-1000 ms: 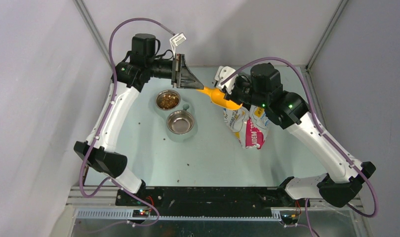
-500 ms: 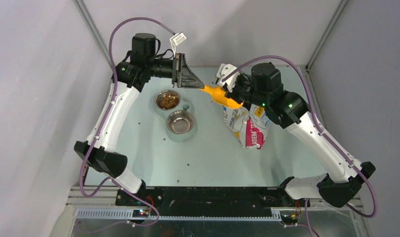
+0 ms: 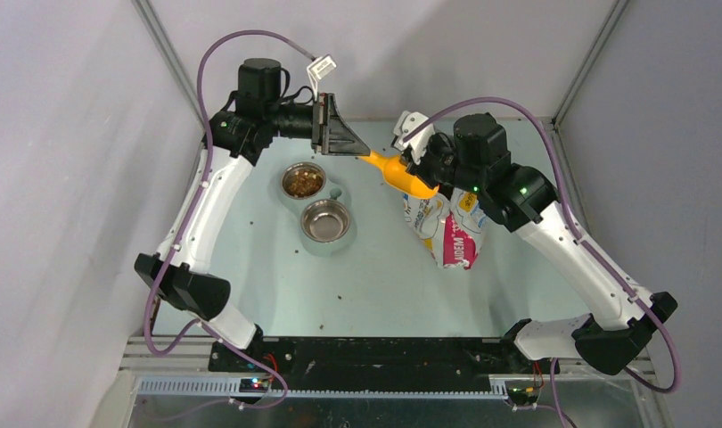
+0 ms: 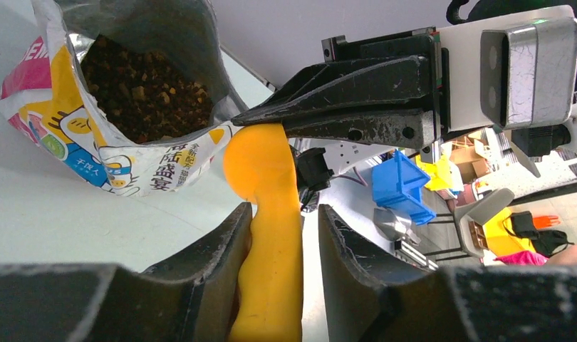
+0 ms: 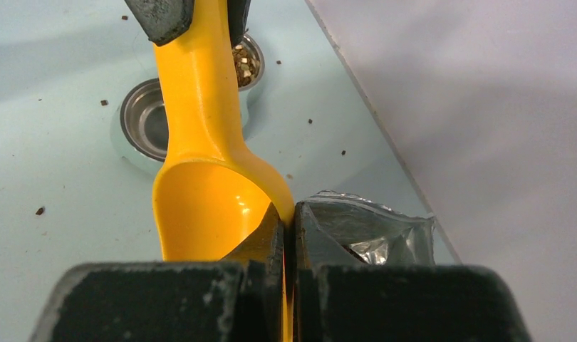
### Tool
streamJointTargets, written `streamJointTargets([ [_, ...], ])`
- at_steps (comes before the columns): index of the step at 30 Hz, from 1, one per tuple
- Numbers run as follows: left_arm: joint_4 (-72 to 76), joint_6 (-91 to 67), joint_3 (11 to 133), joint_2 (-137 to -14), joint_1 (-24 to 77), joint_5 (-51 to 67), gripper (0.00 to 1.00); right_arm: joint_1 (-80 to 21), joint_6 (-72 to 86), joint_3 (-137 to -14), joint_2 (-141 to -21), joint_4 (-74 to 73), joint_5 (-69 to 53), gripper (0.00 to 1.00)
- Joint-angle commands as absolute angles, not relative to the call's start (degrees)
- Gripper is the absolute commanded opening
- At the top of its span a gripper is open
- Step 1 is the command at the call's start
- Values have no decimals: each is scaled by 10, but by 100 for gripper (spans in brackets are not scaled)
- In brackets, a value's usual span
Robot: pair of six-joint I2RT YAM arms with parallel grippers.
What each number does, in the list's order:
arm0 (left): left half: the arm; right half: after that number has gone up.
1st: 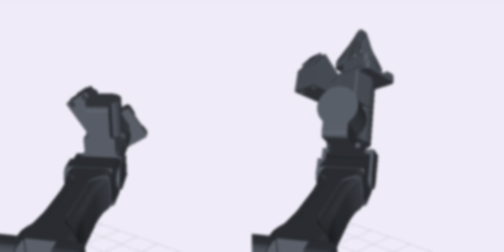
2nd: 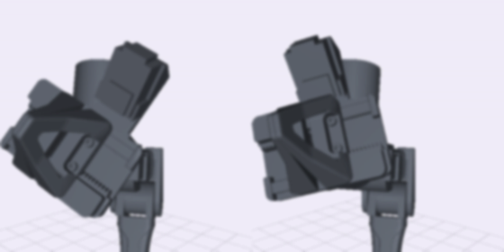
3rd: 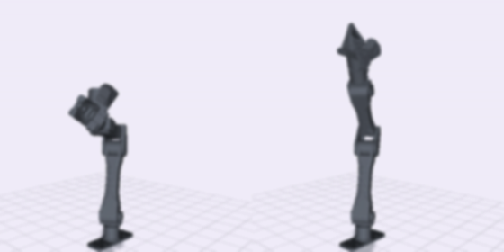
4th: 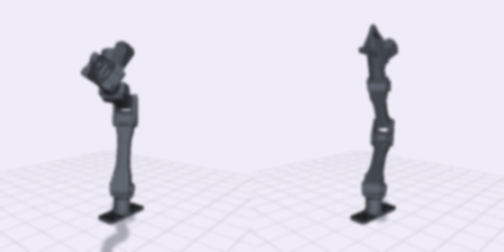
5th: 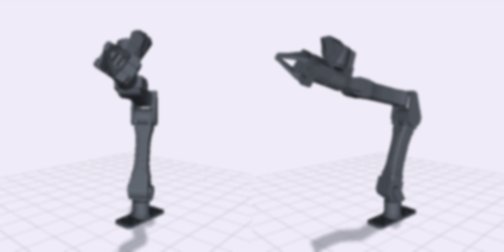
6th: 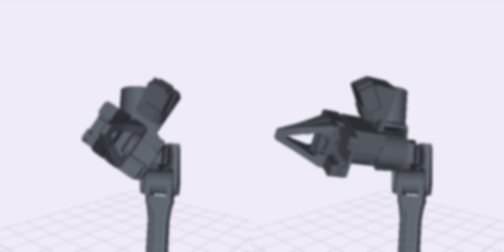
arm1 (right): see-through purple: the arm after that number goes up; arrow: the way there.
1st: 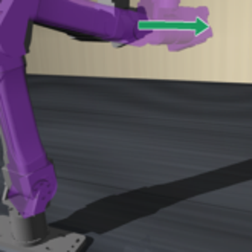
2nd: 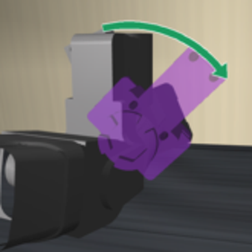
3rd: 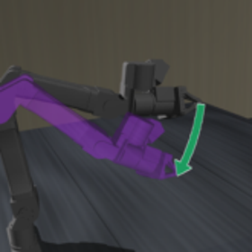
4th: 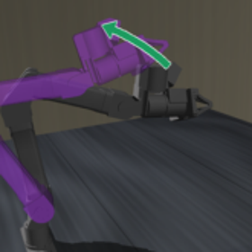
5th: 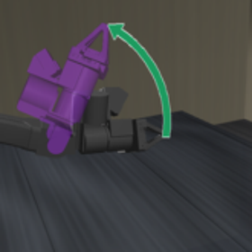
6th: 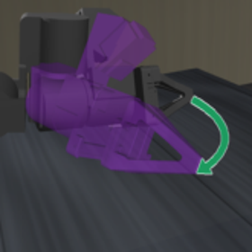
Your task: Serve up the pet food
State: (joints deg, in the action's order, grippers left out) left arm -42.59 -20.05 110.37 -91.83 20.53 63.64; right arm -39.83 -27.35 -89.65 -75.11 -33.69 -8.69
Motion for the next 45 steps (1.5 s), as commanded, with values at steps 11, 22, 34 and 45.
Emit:
streamJointTargets([
  [11,-411,-210,1105,-908,204,664,44,-395,-252,-893,-756,-322,-36,0],
  [22,-423,-175,1121,-912,205,654,30,-392,-216,-911,-770,-328,-58,0],
  [34,-474,-128,1126,-919,202,654,0,-342,-212,-951,-767,-397,-282,45],
  [45,-529,-23,1104,-901,205,675,0,-317,-258,-1036,-823,-513,-442,68],
])
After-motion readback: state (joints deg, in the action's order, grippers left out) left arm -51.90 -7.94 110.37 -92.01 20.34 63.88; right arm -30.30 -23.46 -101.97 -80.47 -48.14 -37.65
